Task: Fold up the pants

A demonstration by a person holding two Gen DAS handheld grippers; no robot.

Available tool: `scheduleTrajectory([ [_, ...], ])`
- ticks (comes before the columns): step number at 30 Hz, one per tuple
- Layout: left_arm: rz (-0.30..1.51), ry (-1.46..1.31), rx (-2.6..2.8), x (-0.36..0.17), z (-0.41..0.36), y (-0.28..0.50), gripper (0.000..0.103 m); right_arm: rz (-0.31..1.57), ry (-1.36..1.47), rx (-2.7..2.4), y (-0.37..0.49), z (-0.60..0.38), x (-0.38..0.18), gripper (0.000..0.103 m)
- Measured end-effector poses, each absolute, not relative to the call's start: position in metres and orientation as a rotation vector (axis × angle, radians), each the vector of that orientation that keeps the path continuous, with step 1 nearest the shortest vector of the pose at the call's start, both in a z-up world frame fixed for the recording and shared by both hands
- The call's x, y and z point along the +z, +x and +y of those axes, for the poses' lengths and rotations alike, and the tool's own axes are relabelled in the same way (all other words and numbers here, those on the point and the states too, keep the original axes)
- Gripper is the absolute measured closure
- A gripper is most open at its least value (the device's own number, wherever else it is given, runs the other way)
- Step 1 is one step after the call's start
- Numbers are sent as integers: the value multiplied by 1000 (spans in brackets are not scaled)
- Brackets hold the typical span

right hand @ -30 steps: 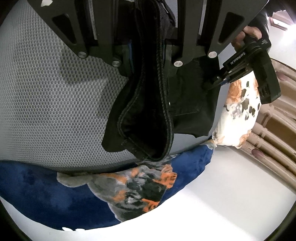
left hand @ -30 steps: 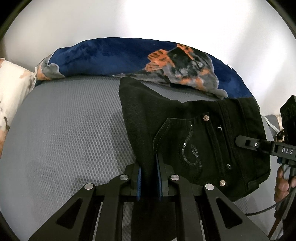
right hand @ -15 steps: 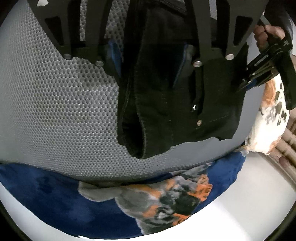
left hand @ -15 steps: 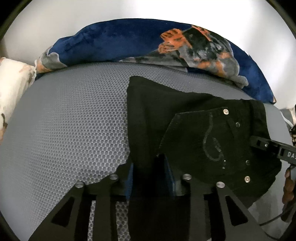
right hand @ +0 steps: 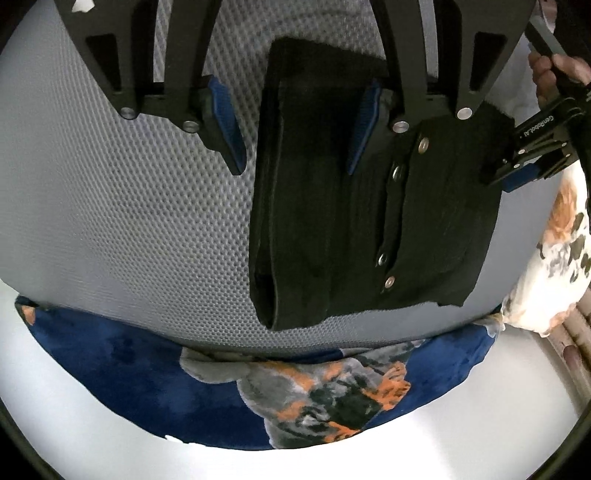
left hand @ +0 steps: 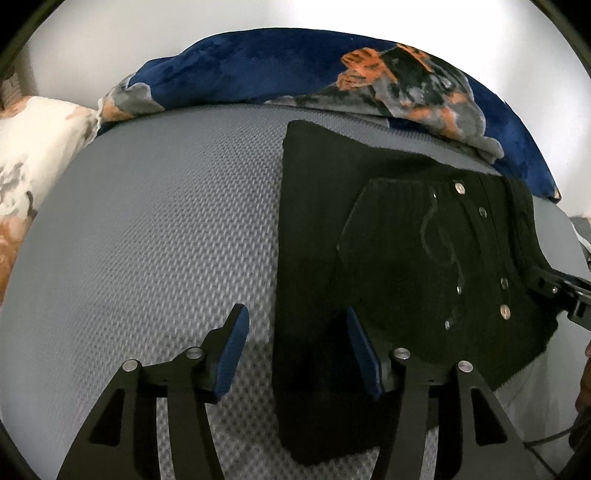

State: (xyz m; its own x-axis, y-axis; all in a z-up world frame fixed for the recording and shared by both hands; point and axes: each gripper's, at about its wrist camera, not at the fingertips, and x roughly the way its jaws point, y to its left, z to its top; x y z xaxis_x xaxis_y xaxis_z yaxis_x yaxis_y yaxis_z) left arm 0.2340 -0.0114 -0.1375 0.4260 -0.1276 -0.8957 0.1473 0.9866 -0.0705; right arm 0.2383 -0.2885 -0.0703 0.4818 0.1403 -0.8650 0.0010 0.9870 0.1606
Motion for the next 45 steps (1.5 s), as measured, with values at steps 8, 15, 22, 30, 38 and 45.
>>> scheduleTrajectory([
  [8, 1119, 20, -121, -128, -3, 200, 47, 1012, 95, 49, 200, -284, -50, 49],
  [15, 1104, 28, -88, -113, 3, 167, 46, 1023, 67, 45, 169, -278, -50, 49],
  [22, 1110, 64, -73, -104, 0, 132, 44, 1009, 96, 51, 145, -270, -47, 41],
  [30, 1091, 68, -50, -95, -6, 94, 29, 972, 114, 53, 118, -255, -40, 25],
  [38, 1069, 28, -2, -86, -3, 71, 28, 891, 119, 50, 95, -245, -24, 13],
  [45, 1029, 38, 33, -78, 0, 57, 28, 867, 132, 55, 83, -238, -22, 11],
])
